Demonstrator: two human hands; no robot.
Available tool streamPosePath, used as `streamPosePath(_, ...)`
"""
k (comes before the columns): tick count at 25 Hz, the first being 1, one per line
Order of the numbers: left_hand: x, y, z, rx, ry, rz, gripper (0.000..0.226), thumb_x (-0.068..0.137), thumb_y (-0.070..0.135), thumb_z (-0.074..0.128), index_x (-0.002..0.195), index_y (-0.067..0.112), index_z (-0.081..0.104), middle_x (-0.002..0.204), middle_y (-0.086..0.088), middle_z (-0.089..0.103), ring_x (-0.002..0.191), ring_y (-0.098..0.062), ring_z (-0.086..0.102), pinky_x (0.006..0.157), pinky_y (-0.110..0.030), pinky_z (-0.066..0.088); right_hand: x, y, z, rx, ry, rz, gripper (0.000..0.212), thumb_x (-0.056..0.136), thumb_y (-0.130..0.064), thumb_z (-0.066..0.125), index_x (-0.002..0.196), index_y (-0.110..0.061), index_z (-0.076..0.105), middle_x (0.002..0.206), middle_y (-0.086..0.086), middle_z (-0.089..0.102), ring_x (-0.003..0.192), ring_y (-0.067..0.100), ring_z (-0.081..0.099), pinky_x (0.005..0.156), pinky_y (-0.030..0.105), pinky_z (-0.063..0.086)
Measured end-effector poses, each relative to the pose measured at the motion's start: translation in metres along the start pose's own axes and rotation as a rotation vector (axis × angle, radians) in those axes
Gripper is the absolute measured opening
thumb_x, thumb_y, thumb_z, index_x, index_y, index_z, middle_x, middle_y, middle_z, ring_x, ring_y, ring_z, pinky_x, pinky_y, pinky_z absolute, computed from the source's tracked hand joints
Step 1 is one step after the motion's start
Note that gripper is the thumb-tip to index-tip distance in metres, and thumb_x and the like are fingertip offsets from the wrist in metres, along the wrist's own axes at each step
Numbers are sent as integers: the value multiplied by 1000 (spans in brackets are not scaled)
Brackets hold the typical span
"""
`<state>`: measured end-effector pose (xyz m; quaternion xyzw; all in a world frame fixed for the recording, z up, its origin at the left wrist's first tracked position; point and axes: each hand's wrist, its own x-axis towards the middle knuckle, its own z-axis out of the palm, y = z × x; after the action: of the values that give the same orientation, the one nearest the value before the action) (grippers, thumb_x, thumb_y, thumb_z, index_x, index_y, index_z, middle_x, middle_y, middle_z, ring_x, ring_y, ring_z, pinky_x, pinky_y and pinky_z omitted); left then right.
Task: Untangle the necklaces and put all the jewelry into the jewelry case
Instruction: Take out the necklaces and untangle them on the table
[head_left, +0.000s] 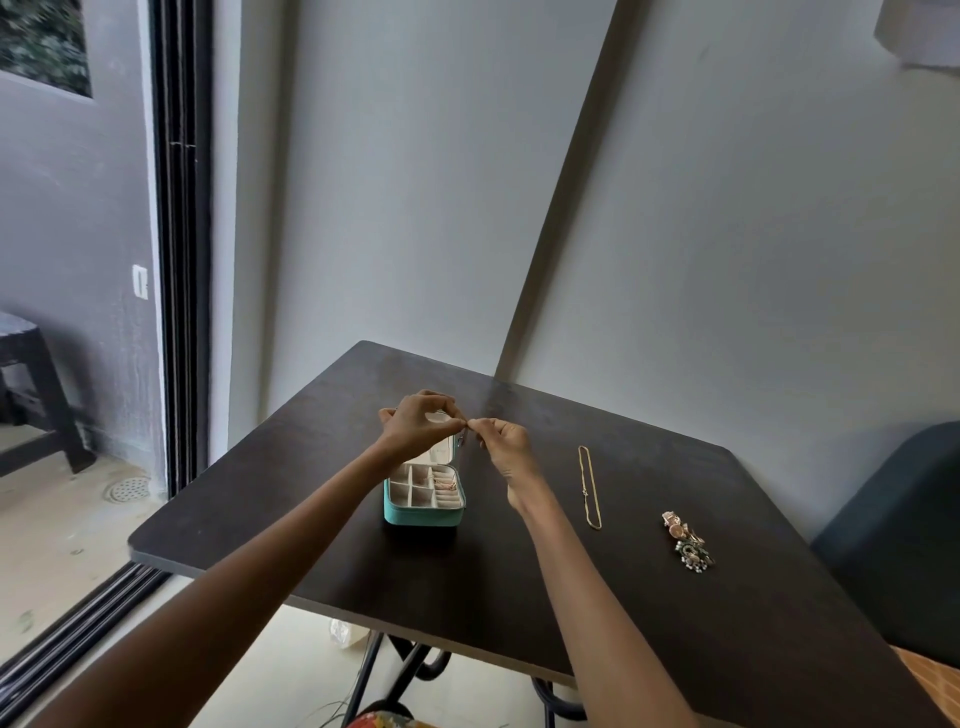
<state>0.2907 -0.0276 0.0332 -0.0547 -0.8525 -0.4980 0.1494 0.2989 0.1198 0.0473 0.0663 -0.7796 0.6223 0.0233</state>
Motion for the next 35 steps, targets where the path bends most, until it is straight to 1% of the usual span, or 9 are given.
streamPosePath(3,-1,0,-1,12,69,-20,11,81,35,69,74,28,66,121,6,59,115,-16,49,97,-39,21,1,2,-1,-28,-16,-23,28,91,-23,58,65,-13,54,62,-3,40,60,6,32,46,7,30)
streamPosePath(6,-4,4,-1,-22,27,13,15,81,36,70,74,24,67,118,9,58,110,-11,48,91,-34,19,2,3,-3,10,24,-31,19,91,-23,60,77,-9,62,65,-3,46,61,6,38,48,5,33)
streamPosePath(10,-1,7,2,-106,22,38,15,78,37,70,65,30,68,96,8,64,94,-11,57,96,-46,38,-1,4,-2,54,9,16,17,88,-26,62,88,-12,71,72,-8,60,70,1,49,66,15,39)
streamPosePath(13,-3,13,-1,-190,-29,54,16,83,27,67,67,25,69,71,3,68,69,-6,60,77,-37,48,-2,7,-5,15,-60,4,18,90,-21,60,98,-10,71,78,-10,65,74,-4,56,68,10,39)
streamPosePath(17,-5,24,-7,-342,-49,70,16,91,9,58,75,11,61,66,-3,62,54,-2,59,55,-14,46,1,17,-11,-137,-152,-20,18,83,-20,70,97,-9,72,83,-6,69,77,-3,60,72,13,44)
streamPosePath(22,1,20,-16,-526,20,-55,17,97,11,48,80,12,48,60,-2,46,46,-6,48,48,-20,46,3,27,-17,-177,-108,-17,15,86,-20,68,93,-7,71,79,-3,66,75,3,57,67,11,43)
streamPosePath(26,4,10,-19,-329,79,13,14,93,16,55,78,17,55,58,6,49,43,2,43,46,-12,34,3,21,-24,-104,-50,-17,10,89,-19,62,85,-12,69,73,-5,62,68,3,51,60,11,40)
streamPosePath(29,9,-4,-20,-125,140,5,11,88,25,63,77,23,63,55,11,53,49,-2,43,54,-22,33,3,13,-27,65,-23,-20,12,89,-18,60,79,-16,66,74,-4,63,69,5,51,63,18,41)
streamPosePath(35,2,-16,-16,167,160,-127,13,88,37,60,89,27,68,85,4,69,78,-14,63,57,-23,38,2,6,-25,326,-101,9,14,89,-12,59,77,-10,66,64,-2,60,63,10,54,65,21,47)
